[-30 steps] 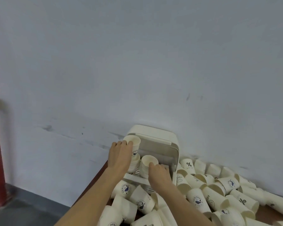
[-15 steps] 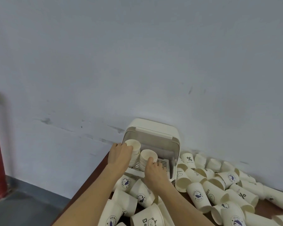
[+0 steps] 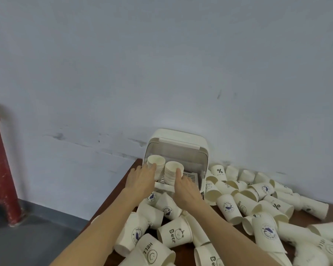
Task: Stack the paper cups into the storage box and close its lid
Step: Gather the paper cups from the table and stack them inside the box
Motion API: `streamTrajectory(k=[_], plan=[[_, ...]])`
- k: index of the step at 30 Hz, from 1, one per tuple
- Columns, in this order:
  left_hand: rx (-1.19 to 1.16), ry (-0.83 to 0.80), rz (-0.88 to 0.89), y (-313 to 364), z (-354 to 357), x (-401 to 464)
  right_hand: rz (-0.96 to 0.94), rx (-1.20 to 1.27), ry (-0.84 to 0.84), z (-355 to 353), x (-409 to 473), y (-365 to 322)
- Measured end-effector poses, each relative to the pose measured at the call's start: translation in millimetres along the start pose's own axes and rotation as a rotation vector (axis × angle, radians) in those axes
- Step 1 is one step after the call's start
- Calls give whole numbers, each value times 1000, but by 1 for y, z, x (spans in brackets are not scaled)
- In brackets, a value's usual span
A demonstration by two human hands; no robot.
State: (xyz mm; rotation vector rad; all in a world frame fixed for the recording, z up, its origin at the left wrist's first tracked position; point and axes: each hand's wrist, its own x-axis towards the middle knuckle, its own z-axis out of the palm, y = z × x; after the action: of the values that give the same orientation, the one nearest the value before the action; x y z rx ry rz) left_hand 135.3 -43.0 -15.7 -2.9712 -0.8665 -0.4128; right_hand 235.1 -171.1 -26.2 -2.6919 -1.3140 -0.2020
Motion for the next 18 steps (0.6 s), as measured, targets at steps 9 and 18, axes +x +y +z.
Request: streamTrajectory(k=[9,18], plan=[[-85,19,13,-16,-35,-59,-70,46,11,-33,-57,-13],[-150,-11,46,-13,-50,-124,-40,94,1,-55,-111,-17]])
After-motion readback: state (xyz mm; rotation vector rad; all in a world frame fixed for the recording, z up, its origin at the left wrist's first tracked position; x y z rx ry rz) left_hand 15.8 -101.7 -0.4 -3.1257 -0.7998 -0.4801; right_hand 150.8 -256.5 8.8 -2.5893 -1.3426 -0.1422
